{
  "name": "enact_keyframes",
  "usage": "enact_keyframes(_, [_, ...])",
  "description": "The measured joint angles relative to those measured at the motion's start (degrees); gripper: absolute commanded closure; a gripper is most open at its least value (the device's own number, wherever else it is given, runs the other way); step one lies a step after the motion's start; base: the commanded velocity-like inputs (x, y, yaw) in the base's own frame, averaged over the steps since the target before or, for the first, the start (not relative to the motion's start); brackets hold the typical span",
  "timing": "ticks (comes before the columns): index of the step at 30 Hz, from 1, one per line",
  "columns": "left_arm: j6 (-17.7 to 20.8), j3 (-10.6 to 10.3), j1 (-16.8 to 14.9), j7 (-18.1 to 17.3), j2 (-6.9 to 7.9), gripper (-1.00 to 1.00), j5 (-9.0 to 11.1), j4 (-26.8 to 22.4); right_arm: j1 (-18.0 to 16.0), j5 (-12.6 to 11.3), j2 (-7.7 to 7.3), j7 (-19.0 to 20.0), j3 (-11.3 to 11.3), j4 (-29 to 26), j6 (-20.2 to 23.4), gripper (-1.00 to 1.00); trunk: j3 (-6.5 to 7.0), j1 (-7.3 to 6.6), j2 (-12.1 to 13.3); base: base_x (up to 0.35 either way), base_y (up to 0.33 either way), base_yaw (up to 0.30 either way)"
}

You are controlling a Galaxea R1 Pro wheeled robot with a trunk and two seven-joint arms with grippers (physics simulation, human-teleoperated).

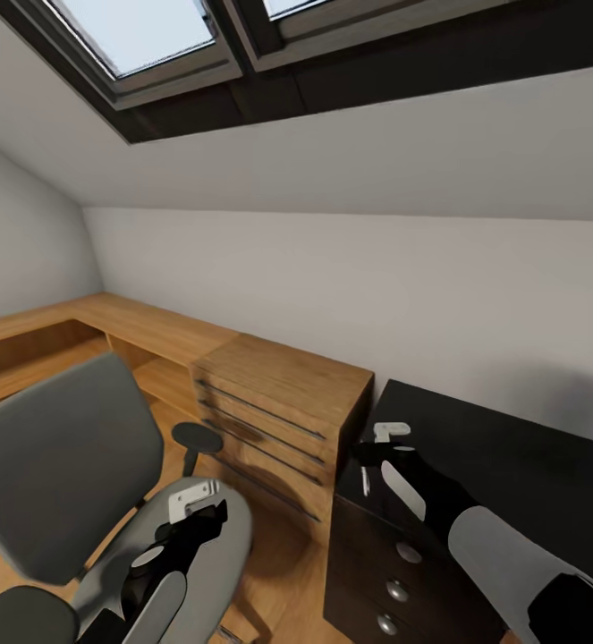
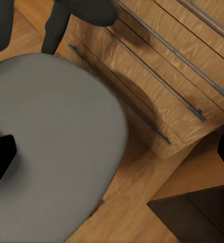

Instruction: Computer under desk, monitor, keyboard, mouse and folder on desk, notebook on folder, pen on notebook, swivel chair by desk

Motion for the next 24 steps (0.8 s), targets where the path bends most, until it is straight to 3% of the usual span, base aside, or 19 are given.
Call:
enact_keyframes(10, [-0.03, 0.08, 0.00, 0.00, -0.11, -1.00, 0.01, -0.12, 0.00, -0.06, 1.21, -0.39, -0.01, 0.64, 0.39, -1.00, 0.00, 0.02, 0.00, 0.084, 0.000, 0.000])
enact_keyframes(18, [-0.12, 0.29, 0.00, 0.07, -0.11, -1.00, 0.27, -2.53, 0.00, 0.06, 4.34, -0.62, -0.05, 6.15, 3.54, -1.00, 0.00, 0.03, 0.01, 0.005, 0.000, 0.000])
enact_keyframes(24, [-0.16, 0.25, 0.00, 0.08, -0.16, -1.00, 0.34, -2.97, 0.00, 0.00, 5.09, -0.50, -0.34, 7.13, 6.36, -1.00, 0.00, 0.03, 0.00, 0.000, 0.000, 0.000])
